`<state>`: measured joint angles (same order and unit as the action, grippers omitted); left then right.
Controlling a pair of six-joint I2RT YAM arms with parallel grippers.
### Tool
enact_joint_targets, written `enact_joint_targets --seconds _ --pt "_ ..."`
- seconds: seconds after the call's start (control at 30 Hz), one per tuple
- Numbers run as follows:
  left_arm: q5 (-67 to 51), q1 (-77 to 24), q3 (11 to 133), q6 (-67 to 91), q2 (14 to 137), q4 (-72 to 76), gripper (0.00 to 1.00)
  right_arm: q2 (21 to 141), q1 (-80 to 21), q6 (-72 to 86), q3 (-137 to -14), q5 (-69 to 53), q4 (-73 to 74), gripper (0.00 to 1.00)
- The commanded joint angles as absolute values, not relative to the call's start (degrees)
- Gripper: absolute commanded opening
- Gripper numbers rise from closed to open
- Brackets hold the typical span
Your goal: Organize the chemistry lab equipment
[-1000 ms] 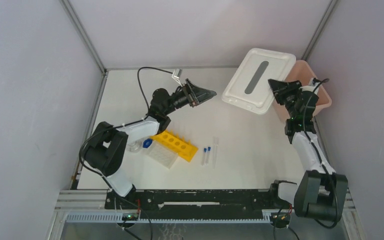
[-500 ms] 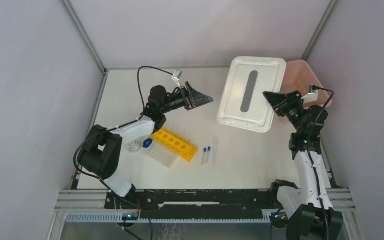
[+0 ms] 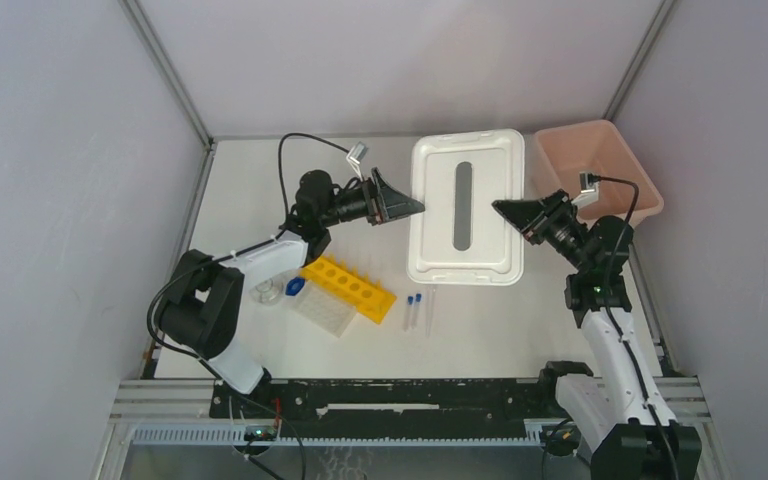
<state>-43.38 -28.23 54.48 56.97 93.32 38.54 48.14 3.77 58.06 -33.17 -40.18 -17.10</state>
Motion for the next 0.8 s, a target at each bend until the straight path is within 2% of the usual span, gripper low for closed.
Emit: enact_joint_targets --seconds 0.0,0.2,0.37,0.6,0.77 --pt "-47.5 -28.0 57.2 58.5 90.8 44.2 1.00 48.7 1.7 60.2 -33.7 -40.9 -22.8 0.00" --pt "-51.9 -28.1 55.0 68.5 92.6 60.1 0.98 51.5 0.9 62.6 -33.1 -42.6 -27.3 0.00" --pt "-56.1 -28.2 55.8 82.1 97.4 77.6 0.81 54.5 0.9 65.8 -32.8 -44.7 -32.4 0.00" --pt "-58.1 -29.4 57.0 83.1 98.9 78.7 0.63 56.1 0.7 68.4 -32.9 -46.4 -36.0 0.00" --pt "-57.8 -29.4 57.5 82.4 99.2 77.7 0.34 56.1 0.4 67.5 -33.2 -46.3 -35.0 0.00"
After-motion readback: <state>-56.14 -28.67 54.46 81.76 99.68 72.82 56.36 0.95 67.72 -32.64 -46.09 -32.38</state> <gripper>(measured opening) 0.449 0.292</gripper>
